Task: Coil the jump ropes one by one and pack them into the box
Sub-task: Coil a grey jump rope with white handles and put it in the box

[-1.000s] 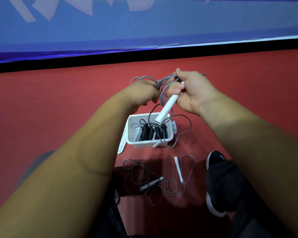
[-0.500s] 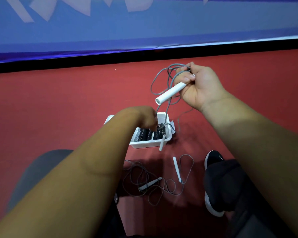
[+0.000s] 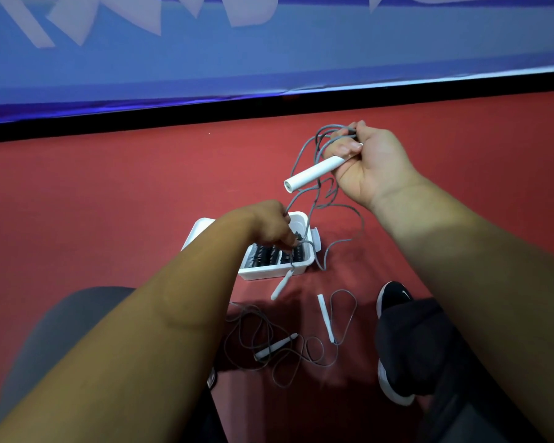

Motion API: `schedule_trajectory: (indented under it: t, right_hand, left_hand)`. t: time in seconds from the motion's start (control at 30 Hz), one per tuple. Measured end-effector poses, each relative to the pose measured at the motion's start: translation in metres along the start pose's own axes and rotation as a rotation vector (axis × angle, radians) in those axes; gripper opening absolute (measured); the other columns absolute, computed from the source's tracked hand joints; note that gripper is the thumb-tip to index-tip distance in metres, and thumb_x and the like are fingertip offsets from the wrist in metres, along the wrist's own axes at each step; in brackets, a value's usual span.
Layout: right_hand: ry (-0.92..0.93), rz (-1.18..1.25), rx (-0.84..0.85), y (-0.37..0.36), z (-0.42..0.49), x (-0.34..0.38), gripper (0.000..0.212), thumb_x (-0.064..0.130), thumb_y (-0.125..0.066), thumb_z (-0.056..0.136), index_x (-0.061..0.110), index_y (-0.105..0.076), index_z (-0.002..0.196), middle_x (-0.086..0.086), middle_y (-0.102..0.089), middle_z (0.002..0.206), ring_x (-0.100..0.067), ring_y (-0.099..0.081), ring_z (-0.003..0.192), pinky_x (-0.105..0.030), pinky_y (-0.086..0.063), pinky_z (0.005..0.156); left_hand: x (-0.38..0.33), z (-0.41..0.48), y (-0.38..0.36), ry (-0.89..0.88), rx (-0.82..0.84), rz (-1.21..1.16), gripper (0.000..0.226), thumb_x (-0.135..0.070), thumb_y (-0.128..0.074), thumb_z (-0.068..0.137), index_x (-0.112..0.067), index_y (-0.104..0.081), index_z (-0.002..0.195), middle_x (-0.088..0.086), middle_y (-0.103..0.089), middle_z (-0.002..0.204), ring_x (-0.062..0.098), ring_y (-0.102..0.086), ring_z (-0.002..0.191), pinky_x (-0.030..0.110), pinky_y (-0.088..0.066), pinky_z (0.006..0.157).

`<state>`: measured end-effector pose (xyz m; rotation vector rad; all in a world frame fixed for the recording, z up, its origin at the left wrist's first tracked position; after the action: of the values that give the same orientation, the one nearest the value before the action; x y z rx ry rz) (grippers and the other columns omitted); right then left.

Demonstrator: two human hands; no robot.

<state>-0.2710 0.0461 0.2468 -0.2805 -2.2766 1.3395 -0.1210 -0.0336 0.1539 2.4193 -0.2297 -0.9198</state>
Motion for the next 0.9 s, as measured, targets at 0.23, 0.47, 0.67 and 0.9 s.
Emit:
schedule_trajectory:
  t: [0.23,0.47,0.67,0.9]
  right_hand:
    - [-0.005,0.003,0.003,0.0,-0.003,0.003,0.035,0.018,-0.037,0.116,0.009,-0.047,0.084,-0.007,-0.047,0.069,-0.009,-0.031,0.037,-0.021,-0.032,0.037]
    - [0.01,-0.054,-0.062,0.007,0.001,0.003,0.037,0.022,-0.039,0.116,0.009,-0.049,0.084,-0.006,-0.045,0.07,-0.008,-0.031,0.039,-0.021,-0.031,0.038]
    - [-0.009,-0.254,-0.166,0.021,0.008,0.003,0.036,0.025,-0.041,0.116,0.01,-0.051,0.085,-0.004,-0.046,0.069,-0.006,-0.029,0.038,-0.02,-0.03,0.041]
    - [-0.121,-1.259,-0.358,0.052,0.009,0.005,0.028,0.031,-0.059,0.109,0.013,-0.055,0.088,-0.003,-0.043,0.073,-0.013,-0.035,0.043,-0.025,-0.041,0.045]
  left_hand:
    - [0.001,0.001,-0.005,0.01,0.011,0.103,0.024,-0.003,-0.087,0.078,-0.006,-0.073,0.098,0.002,-0.075,0.065,0.022,-0.075,0.068,0.033,-0.063,0.077]
    - [-0.011,-0.006,0.015,-0.001,-0.167,0.338,0.026,-0.031,-0.082,0.087,-0.007,-0.076,0.094,0.012,-0.078,0.099,0.03,-0.071,0.092,0.038,-0.058,0.087]
    - [-0.013,-0.005,0.03,-0.061,-0.209,0.168,0.012,-0.019,-0.061,0.099,-0.01,-0.069,0.096,0.002,-0.08,0.083,0.024,-0.077,0.089,0.043,-0.059,0.091]
    - [-0.025,-0.023,0.057,-0.135,-0.285,-0.385,0.021,-0.019,-0.066,0.102,0.003,-0.068,0.104,0.006,-0.065,0.07,0.021,-0.064,0.056,0.037,-0.057,0.067]
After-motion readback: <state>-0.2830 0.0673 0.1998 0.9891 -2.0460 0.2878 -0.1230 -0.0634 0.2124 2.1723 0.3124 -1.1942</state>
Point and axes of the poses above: each hand's wrist, its own z-axis towards the middle knuckle, its own y-axis out of the back of the hand, x = y × z, the point moved 6 cm from there along z, towards the middle knuckle
